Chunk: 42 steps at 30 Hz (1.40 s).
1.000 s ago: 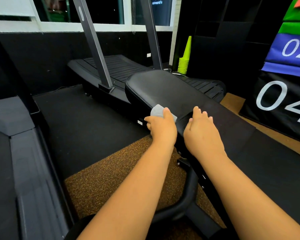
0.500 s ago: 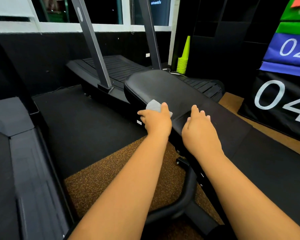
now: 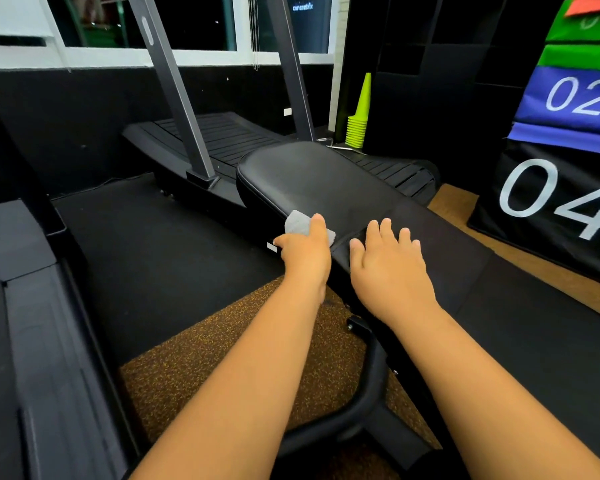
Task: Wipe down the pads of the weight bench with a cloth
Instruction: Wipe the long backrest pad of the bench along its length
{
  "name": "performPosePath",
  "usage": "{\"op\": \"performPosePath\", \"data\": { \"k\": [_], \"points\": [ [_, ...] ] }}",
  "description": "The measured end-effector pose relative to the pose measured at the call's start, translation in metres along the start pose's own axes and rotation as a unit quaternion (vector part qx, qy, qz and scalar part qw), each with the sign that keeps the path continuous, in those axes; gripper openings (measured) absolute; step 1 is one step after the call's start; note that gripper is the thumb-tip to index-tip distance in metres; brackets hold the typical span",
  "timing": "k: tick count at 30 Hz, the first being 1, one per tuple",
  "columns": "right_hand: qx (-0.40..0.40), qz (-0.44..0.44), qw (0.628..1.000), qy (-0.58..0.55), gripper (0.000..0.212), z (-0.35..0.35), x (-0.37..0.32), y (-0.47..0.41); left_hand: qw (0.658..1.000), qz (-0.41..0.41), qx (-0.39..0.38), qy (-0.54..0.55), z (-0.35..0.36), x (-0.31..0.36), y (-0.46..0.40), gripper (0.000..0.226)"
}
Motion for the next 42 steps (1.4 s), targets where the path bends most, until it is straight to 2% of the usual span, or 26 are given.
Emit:
{"op": "performPosePath", "data": {
  "k": [6, 8, 13, 15, 17, 21, 24, 29, 31, 33, 36, 42],
  "points": [
    [-0.063, -0.067, 0.994, 0.051, 0.108, 0.0, 0.004, 0.012, 0.999, 0.012, 0.044, 0.011, -0.029, 0.031, -0.034, 0.087],
    [-0.065, -0.069, 0.992, 0.082, 0.115, 0.002, 0.002, 0.013, 0.998, 0.008, 0.04, 0.039, -0.031, 0.032, -0.04, 0.089],
    [-0.038, -0.064, 0.994, 0.082, 0.109, 0.001, 0.004, 0.016, 0.995, -0.014, -0.01, 0.099, -0.002, -0.008, 0.008, 0.093],
    [-0.033, -0.064, 0.994, 0.081, 0.11, 0.002, 0.003, 0.013, 0.997, -0.005, -0.018, 0.081, 0.006, -0.018, 0.014, 0.081],
    [-0.024, -0.068, 0.994, 0.084, 0.11, 0.001, 0.002, 0.01, 0.998, 0.003, 0.002, 0.064, 0.004, -0.013, 0.002, 0.068],
    [-0.028, -0.071, 0.993, 0.088, 0.11, 0.003, 0.001, 0.009, 0.997, 0.03, 0.059, 0.025, -0.017, 0.021, -0.039, 0.08],
    [-0.031, -0.072, 0.993, 0.087, 0.11, 0.002, 0.0, 0.008, 0.994, 0.047, 0.103, -0.005, -0.037, 0.042, -0.064, 0.079],
    [-0.039, -0.068, 0.994, 0.075, 0.109, 0.0, -0.003, 0.009, 0.992, 0.032, 0.123, -0.005, -0.057, 0.064, -0.09, 0.088],
    [-0.047, -0.065, 0.994, 0.07, 0.108, 0.001, -0.003, 0.011, 0.988, 0.046, 0.143, -0.042, -0.06, 0.065, -0.077, 0.081],
    [-0.046, -0.065, 0.995, 0.065, 0.108, 0.0, -0.002, 0.013, 0.976, 0.097, 0.162, -0.11, -0.053, 0.063, -0.051, 0.074],
    [-0.038, -0.065, 0.995, 0.062, 0.108, -0.001, -0.003, 0.014, 0.961, 0.155, 0.157, -0.165, -0.038, 0.052, -0.027, 0.076],
    [-0.046, -0.058, 0.996, 0.043, 0.107, -0.002, -0.003, 0.012, 0.944, 0.124, 0.167, -0.255, -0.056, 0.086, -0.076, 0.079]
  ]
}}
Point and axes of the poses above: each hand's wrist, its own y-axis away from the middle knuckle, its own z-axis out of the palm, x = y × z, the point moved 8 cm from there along -y, towards the middle knuckle, and after that the axes turned 10 degrees about -y, right-handed, at the moved point
